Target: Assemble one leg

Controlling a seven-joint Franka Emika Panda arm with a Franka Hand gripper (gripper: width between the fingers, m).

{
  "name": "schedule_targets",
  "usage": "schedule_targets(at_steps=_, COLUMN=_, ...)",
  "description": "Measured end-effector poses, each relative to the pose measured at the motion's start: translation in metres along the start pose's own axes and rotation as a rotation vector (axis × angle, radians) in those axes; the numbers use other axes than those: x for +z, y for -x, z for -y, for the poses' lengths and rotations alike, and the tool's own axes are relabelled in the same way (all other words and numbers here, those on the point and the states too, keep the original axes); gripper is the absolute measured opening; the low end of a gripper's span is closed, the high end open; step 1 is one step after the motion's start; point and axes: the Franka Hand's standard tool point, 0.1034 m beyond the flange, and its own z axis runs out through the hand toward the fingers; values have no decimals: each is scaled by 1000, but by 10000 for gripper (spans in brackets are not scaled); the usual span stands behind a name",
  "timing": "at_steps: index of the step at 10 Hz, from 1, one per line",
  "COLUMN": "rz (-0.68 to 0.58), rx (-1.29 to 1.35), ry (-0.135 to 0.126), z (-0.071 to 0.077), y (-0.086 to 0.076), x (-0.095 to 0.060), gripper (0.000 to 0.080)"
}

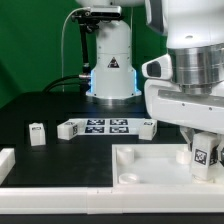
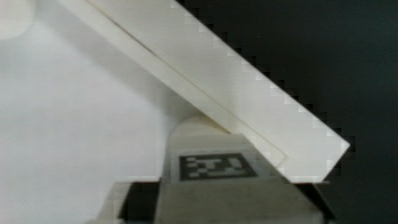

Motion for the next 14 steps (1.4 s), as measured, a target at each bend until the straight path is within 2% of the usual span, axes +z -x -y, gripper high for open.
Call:
schedule_targets(at_steps=2, rz=6, rx=68, ry=-5, z=1, y=1, x=0, gripper=309)
schedule_targets(at_steps=3, rz=5, rx=-3, ry=-6, z=1, y=1, x=0, gripper=309)
schedule_targets(at_steps=4, rz=3, rx=-48, ry=-10, z=2, y=2, x=0, gripper=484)
schedule_targets(at_steps=5, rz=-1, rx=-176, ry=-1, z=3, y=3, x=-1, gripper=612)
schedule_targets(at_steps=8, rz=-9, rx=-594, ry=6, z=5, y=5, x=-2, gripper=647)
schedule_targets(at_steps=12, rz=-13, rx=-1174, ry=16, z=-4, y=-8, x=5, gripper=649)
schedule_targets(at_steps=14, rz=-20, rx=-1340, ry=19, z=-5, y=-10, x=6, gripper=649)
